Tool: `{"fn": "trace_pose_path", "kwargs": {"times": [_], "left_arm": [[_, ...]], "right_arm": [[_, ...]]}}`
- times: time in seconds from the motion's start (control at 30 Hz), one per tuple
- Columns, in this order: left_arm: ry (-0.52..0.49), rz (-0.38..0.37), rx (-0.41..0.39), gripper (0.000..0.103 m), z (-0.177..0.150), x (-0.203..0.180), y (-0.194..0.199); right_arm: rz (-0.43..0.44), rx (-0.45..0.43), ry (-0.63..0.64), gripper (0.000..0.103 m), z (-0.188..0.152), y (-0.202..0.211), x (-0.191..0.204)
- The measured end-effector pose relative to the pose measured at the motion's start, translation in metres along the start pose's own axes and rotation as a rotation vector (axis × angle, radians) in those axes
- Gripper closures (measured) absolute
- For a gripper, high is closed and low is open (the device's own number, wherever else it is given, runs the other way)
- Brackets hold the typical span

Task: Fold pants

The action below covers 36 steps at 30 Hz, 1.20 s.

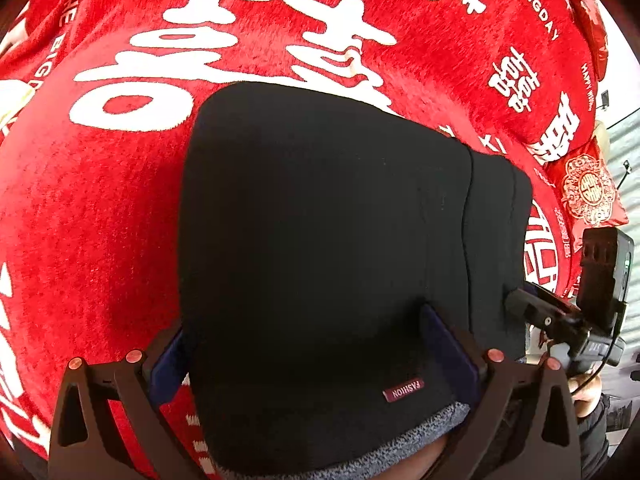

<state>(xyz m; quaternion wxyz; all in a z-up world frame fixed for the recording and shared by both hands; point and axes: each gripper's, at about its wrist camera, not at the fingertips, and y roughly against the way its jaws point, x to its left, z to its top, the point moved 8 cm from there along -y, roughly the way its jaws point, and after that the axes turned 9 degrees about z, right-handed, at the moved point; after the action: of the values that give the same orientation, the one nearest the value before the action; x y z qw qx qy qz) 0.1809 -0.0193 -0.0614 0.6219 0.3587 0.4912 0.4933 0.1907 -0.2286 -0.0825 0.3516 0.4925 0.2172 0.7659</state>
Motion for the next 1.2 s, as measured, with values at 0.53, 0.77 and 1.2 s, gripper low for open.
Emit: {"fn": "trace_pose_path", "kwargs": {"times": [0.53,0.77,1.2], "left_arm": [[-0.067,0.015,-0.11,0.019,-0.004,-0.01,0.01],[-0.055,0.065,-0.123,0.02,-0.002,-0.014,0.012],[-0.066,0.054,-0.134,0.036,-0.003,-0.011,0.018]], "right_arm": [[0.011,-0.03,0.046,0.015,0.001,-0.005,0.013],[-0.05,-0.053,0.086,0.036,0.002,0.0,0.023],[-0.043,-0.044,0.056,0.023,0.0,-0.013,0.017]]}}
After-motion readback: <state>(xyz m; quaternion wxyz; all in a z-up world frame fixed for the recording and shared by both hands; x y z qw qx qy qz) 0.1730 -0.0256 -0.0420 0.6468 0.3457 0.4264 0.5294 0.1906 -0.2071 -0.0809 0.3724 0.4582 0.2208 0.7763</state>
